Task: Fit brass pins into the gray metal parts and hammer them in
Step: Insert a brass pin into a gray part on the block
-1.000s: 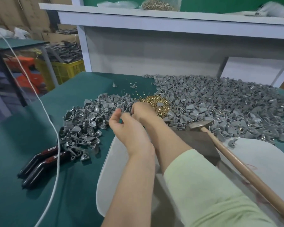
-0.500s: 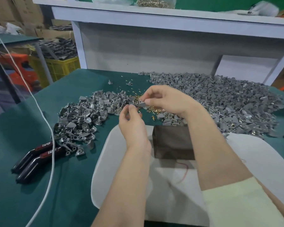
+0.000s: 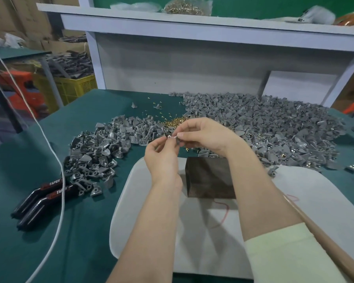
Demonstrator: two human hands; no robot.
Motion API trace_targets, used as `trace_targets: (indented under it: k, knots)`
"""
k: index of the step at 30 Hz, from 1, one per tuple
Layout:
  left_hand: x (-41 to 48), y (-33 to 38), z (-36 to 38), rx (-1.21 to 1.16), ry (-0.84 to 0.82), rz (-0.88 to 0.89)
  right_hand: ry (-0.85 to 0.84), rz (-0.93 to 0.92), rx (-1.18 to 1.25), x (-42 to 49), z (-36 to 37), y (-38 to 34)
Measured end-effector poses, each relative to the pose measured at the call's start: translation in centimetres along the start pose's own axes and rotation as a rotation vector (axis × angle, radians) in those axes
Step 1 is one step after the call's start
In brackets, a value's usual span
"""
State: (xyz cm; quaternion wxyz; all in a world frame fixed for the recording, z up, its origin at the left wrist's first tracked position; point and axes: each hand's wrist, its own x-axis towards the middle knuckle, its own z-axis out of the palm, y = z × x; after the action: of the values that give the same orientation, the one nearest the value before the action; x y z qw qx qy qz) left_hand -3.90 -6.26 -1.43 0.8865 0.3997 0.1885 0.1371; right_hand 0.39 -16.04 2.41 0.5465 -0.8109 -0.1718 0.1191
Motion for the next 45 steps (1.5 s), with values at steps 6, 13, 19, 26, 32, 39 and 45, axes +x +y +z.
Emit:
trace_targets:
  k: [6,13,19,26,32,39,45]
  knots:
    - [-0.1,0.2,0.0,0.011,0.046,-0.001,-0.005,0.035,0.044,0.8,0.0,0.1]
    - [-0.3,0.1,0.1,0.061,0.055,0.021,0.238,0.177,-0.274,3.8,0.8,1.8]
    - [0.2,1.0,-0.3,0.024,0.252,0.065,0.314,0.301,-0.863,5.7,1.0,4.3]
    - [0.8,1.9,-1.1,0.183,0.303,0.157,0.252,0.346,-1.008,6.4,1.9,4.5]
    - [0.4,0.8,-1.9,1.418,0.096,0.41,0.201,0.347,-1.023,6.2,1.9,4.2]
    - [0.3,0.7,-2.4,1.789,-0.162,0.18,0.14,0.336,-1.035,6.4,1.7,4.3]
    - [-0.1,0.1,-1.8,1.746,-0.32,0.24,0.206,0.309,-0.969,6.0,1.9,4.0]
